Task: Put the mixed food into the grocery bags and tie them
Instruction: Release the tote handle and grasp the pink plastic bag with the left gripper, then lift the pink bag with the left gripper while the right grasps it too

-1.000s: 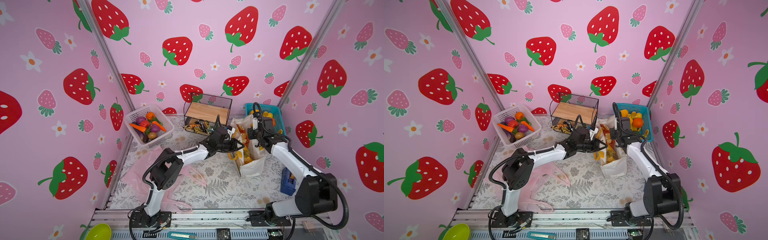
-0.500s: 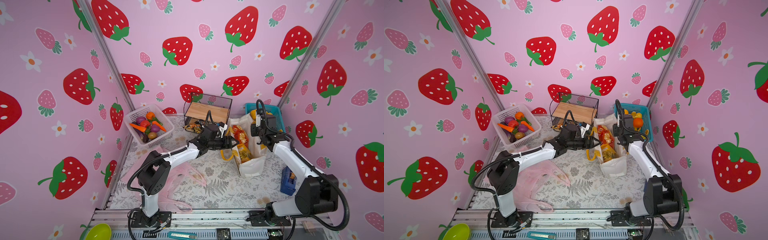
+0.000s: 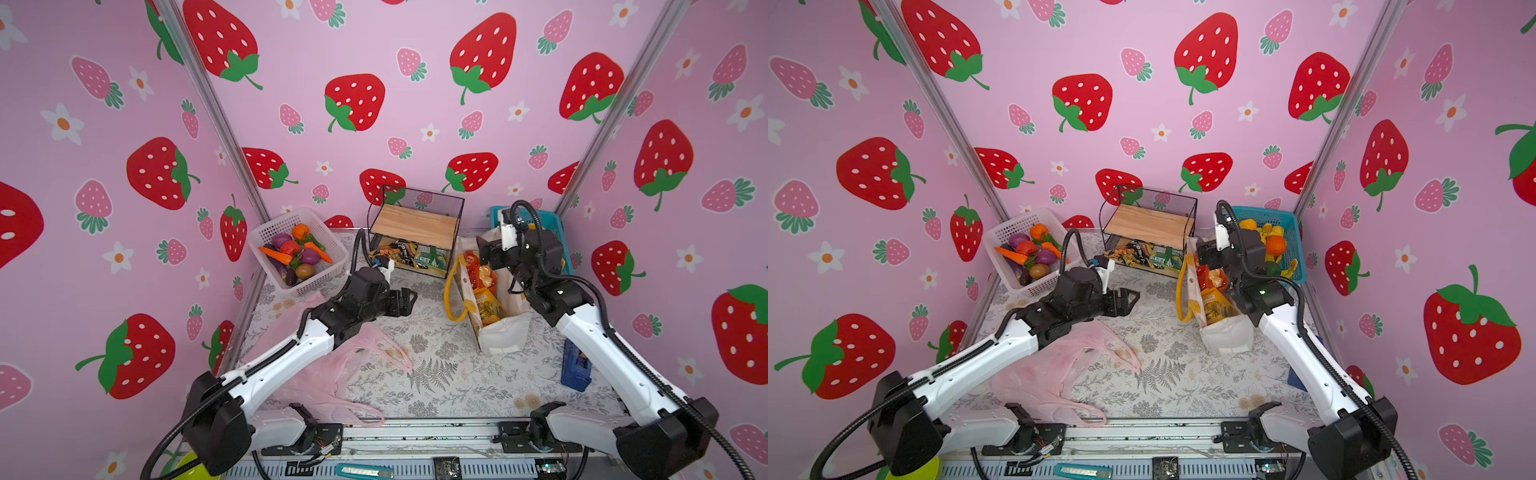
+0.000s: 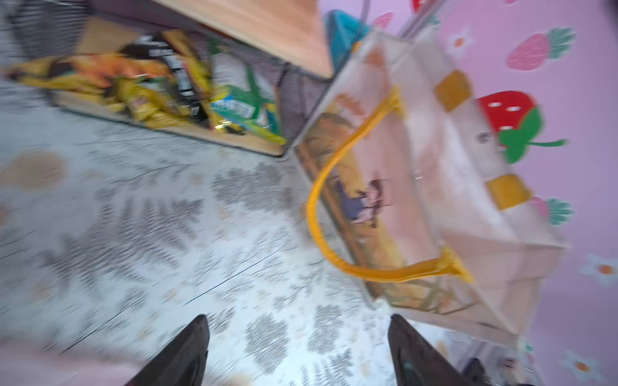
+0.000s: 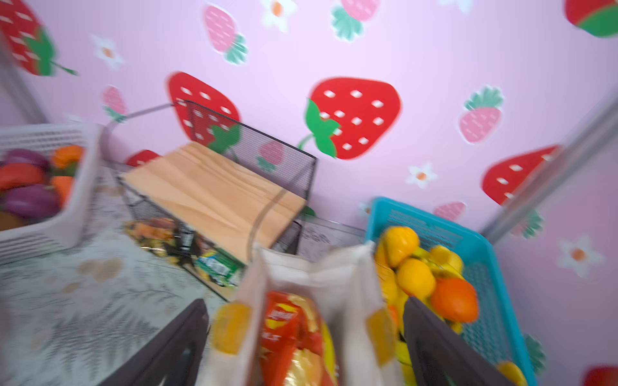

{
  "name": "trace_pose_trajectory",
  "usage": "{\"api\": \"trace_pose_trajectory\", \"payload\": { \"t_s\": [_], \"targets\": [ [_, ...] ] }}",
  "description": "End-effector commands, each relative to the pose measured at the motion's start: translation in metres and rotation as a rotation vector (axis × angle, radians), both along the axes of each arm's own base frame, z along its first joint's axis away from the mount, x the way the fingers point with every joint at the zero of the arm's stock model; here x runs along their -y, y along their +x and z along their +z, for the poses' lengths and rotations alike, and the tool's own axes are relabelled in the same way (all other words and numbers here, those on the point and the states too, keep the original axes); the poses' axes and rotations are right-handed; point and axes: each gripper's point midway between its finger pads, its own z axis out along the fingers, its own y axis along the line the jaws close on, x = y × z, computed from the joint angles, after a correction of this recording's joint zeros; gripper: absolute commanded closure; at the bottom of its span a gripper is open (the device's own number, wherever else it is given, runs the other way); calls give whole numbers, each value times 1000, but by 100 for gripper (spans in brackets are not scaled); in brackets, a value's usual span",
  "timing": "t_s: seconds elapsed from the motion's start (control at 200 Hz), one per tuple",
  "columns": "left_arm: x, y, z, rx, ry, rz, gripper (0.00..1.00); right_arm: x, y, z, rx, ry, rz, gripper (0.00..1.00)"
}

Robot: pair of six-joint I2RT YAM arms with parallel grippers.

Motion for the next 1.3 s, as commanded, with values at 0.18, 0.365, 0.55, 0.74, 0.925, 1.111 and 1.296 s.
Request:
{"api": "trace_pose_trajectory", "payload": {
  "t_s": [0.18, 0.365, 0.55, 0.74, 0.925, 1.111, 1.296],
  "targets": [
    [-117, -95, -116, -373, 336, 285, 21, -107, -59, -29, -9, 79, 391, 8],
    [-137, -106, -135, -411, 401, 353, 22, -122, -72, -43, -46, 111, 474, 9],
    [-151, -98, -153, -424, 493, 387, 26, -111, -74, -49, -32, 91, 438, 9],
    [-152, -86, -177, -473, 489, 388, 45, -109, -73, -58, -50, 74, 428, 9],
    [-152, -79, -184, -468, 510, 388, 73, -108, -73, -66, -67, 63, 422, 10],
    [-133, -73, -155, -404, 344, 370, 100, -104, -81, -84, -116, 44, 435, 10],
    [-73, -56, -64, -238, -217, 295, 100, -104, -102, -89, -174, 84, 508, 9]
  ]
}}
